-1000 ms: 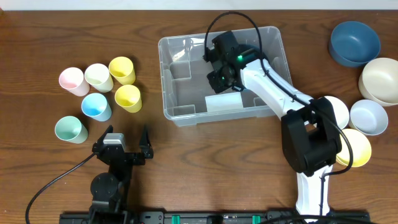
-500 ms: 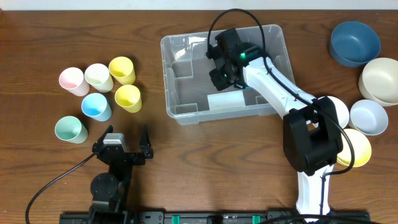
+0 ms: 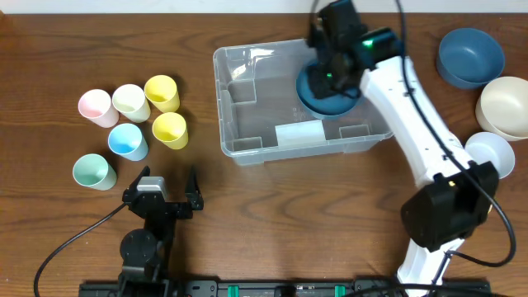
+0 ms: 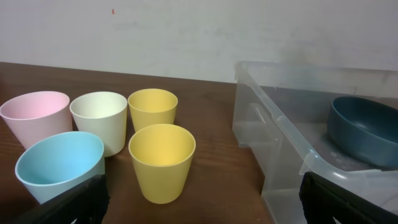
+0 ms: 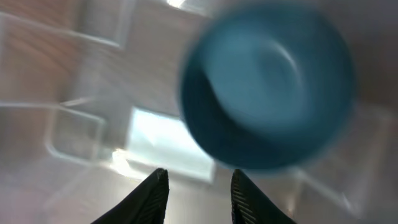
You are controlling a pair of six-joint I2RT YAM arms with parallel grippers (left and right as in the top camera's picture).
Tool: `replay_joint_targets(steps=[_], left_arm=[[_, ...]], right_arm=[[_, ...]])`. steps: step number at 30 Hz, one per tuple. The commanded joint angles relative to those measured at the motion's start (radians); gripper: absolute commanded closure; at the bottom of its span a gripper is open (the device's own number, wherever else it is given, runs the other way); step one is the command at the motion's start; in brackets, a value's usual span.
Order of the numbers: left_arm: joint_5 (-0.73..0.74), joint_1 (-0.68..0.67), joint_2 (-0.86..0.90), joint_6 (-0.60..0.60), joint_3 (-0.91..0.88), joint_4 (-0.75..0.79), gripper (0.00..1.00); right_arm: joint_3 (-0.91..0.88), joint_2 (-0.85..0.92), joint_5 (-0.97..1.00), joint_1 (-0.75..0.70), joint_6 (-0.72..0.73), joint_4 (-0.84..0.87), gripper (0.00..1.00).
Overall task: Pack container
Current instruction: 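Lower the teal bowl into the container and open the right gripper, then move the right gripper to the second dark teal bowl and grasp its rim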
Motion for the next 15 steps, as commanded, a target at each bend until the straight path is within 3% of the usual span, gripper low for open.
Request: replay_joint_targets(steps=[1, 9, 15], left_arm=[[-0.008, 0.006, -0.006, 0.013, -0.024, -0.032, 0.02], [-0.008, 0.006, -0.006, 0.013, -0.024, -0.032, 0.02], [-0.008, 0.006, -0.006, 0.013, -0.024, -0.032, 0.02]], right_arm=[[0.004, 0.006, 0.039, -0.066, 0.092, -0.030, 0.66], [0.005, -0.019, 0.039, -0.328, 0.156, -0.006, 0.59], [0.004, 0.002, 0.045, -0.491, -0.003, 0.132, 0.56]])
